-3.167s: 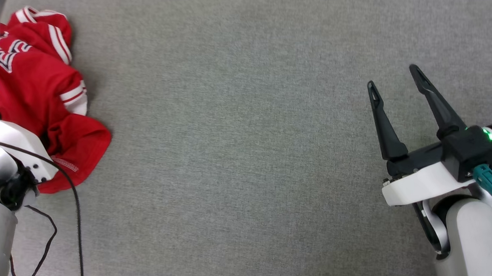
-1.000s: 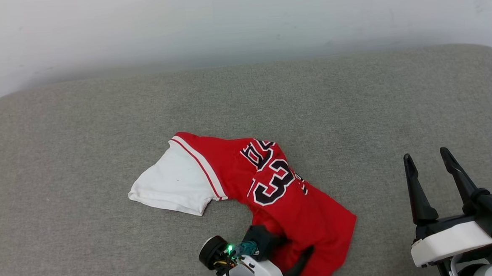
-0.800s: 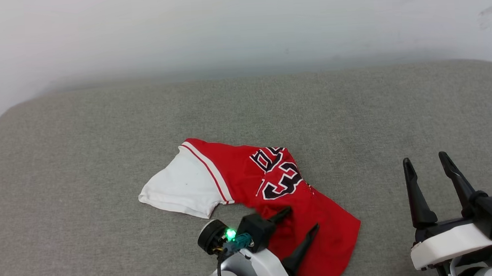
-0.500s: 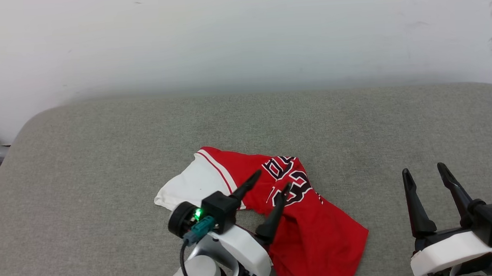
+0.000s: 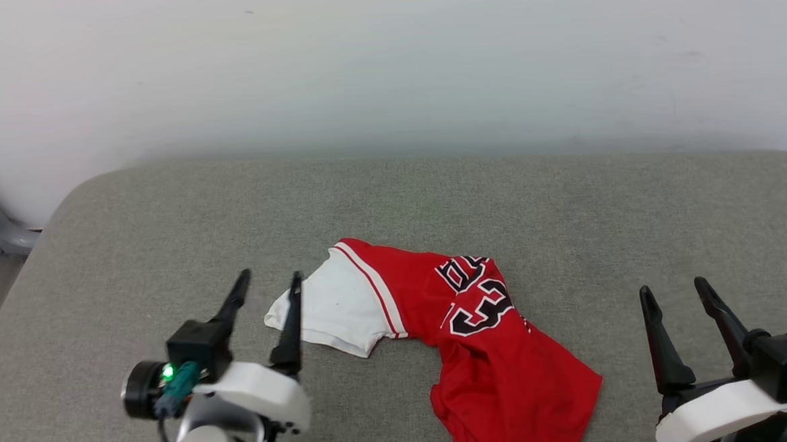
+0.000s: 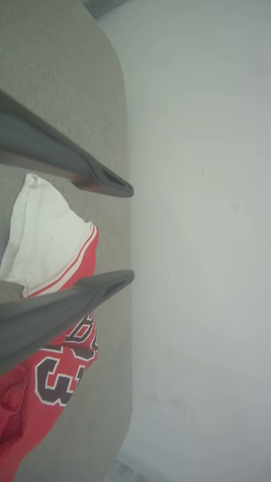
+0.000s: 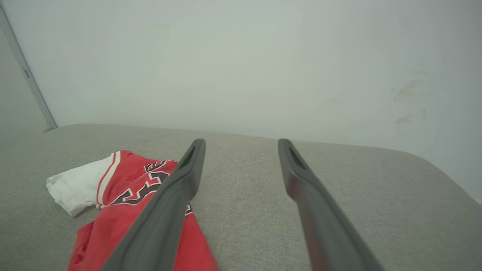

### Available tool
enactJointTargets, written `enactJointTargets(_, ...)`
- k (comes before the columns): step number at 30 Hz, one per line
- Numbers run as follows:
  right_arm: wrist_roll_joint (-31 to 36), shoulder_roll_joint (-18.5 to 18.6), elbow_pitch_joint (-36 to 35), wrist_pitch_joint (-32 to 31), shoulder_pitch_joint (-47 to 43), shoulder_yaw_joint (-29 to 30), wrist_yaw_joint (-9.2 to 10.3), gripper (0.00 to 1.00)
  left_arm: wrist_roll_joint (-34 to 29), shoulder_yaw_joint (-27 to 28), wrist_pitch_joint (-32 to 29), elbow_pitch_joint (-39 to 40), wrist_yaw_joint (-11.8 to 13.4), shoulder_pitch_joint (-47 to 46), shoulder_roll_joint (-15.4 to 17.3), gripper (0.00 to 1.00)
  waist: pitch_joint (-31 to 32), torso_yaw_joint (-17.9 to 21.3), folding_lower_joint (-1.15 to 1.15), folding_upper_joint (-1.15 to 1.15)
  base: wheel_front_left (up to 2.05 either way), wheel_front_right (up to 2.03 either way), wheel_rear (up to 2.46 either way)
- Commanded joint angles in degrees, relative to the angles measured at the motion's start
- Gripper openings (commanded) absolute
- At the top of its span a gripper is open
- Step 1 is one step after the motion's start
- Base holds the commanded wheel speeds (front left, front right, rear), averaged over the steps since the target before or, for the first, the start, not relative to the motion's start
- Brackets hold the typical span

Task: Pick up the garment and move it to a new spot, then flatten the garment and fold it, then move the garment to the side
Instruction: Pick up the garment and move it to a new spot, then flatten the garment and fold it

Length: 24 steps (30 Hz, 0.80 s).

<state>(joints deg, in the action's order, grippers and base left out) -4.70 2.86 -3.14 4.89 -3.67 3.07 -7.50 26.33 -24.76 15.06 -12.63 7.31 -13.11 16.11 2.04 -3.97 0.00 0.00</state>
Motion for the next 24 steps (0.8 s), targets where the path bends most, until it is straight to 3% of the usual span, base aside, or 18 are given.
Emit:
enactJointTargets(1,-0.3,0.0,0.1,-0.2,-0.8,-0.1,0.02,1.00,-0.5,0.9,0.1,0.2,0.3,1.2,0.5,1.00,0.1,0.0,0.00,0.00,0.00,0.00,0.00)
enactJointTargets(9,-0.4,0.0,0.2,-0.7,-1.1,-0.2,0.02,1.00,-1.8,6.8,0.2,2.0,-0.3,6.3,2.5,1.00,0.9,-0.1,0.00,0.00,0.00,0.00,0.00)
enactJointTargets(24,-1.0,0.0,0.0,-1.0,-1.9,0.4,0.02,1.00,-3.3,6.4,-0.1,0.8,-3.4,5.9,2.2,1.00,0.7,-0.1,0.00,0.00,0.00,0.00,0.00)
